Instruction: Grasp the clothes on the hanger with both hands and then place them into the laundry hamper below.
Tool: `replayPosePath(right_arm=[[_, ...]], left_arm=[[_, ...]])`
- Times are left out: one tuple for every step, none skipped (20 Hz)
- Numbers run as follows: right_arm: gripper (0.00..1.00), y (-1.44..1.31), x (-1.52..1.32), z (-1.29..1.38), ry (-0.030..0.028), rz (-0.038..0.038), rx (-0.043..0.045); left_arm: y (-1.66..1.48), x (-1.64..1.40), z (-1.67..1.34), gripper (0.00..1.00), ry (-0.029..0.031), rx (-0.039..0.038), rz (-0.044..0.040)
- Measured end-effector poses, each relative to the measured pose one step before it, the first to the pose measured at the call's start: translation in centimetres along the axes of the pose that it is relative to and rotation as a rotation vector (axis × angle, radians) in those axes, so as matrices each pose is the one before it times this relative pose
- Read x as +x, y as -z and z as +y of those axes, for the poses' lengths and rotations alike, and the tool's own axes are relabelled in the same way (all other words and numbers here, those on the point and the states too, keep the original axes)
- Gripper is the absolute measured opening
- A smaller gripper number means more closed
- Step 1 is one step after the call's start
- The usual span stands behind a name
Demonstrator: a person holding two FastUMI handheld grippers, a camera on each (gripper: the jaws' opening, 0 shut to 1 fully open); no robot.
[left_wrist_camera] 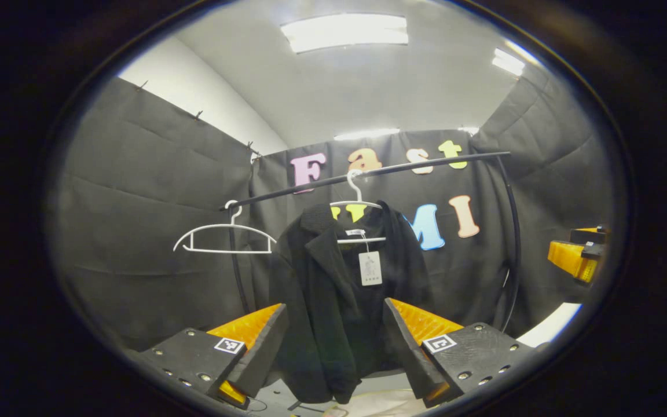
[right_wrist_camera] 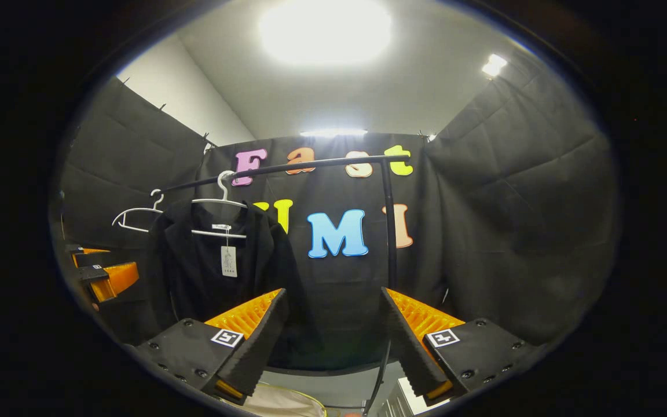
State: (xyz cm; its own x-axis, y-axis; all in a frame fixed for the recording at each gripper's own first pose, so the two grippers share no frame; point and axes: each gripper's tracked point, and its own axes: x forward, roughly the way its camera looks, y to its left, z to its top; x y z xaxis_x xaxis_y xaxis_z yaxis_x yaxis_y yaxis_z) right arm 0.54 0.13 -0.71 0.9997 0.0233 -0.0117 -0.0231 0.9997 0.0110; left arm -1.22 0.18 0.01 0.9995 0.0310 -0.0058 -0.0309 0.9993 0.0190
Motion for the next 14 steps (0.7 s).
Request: replayPosePath(right_arm=[[0.96,0.021,-0.054,0.014,-0.00063,-0.00026,-0.00171],[0.99,-0.083,0.055,-0.017,-0.00105,-0.00236,-0.00202],[0.99,-0.013,-0.004,-0.026,-0.00167,-0.00214,-0.00129],[0.99,-0.037,0.017,0.08,-0.00205,-0.0001,-0.00145],[0.99,0.051,0.086,-0.055,-0.00156,0.00067,-0.00173],[0.96,0.028,-0.009,-0.018,-0.00141,0.00078,-0.00156],[0.96,-0.066,0.099,0.074,-0.00112,-0.00027,-0.00069],[0.96,0.002,0.093,0.03,-0.00146,-0.00009,-0.00089],[0.96,0.023,0.005,0.052,-0.00144,-0.00022,-0.00073],[0.99,-0.039,0.082,0.067,-0.00111,0.00042,-0.00164],[0.99,0.013,0.098,0.112,-0.00108,0.00048,-0.0019],[0.99,-0.062,0.12,0.081,0.00122,0.00048,-0.00215],[0.99,0.04,0.112,0.056,-0.001,-0.00127,-0.0006],[0.99,-0.115,0.042,0.181,-0.00101,-0.00296,-0.00028]], left_arm=[[-0.068,-0.017,0.008,0.95,-0.00195,-0.00037,-0.00172],[0.005,0.025,0.015,0.96,-0.00181,-0.00044,-0.00138],[-0.013,0.088,0.03,0.95,-0.00133,0.0002,-0.00064],[0.089,-0.063,-0.003,0.95,-0.00072,0.00066,0.00164],[-0.069,-0.026,-0.009,0.96,-0.00115,0.00082,0.00042],[-0.012,-0.049,-0.038,0.96,-0.00074,0.00097,-0.00004],[-0.083,0.009,-0.019,0.96,-0.00026,0.00063,-0.0014],[0.023,-0.058,0.066,0.96,-0.00011,0.00101,-0.00167],[-0.089,-0.018,0.009,0.96,-0.00053,0.00141,-0.0011],[-0.063,0.008,0.03,0.95,-0.00043,0.0007,-0.00193],[-0.059,0.0,0.005,0.95,0.00098,-0.00048,-0.00133],[-0.066,0.083,0.057,0.95,0.00032,-0.00065,-0.00077],[0.028,0.04,0.052,0.95,0.00014,-0.00035,-0.00069],[0.013,0.042,0.134,0.95,-0.00172,0.00052,-0.00131]])
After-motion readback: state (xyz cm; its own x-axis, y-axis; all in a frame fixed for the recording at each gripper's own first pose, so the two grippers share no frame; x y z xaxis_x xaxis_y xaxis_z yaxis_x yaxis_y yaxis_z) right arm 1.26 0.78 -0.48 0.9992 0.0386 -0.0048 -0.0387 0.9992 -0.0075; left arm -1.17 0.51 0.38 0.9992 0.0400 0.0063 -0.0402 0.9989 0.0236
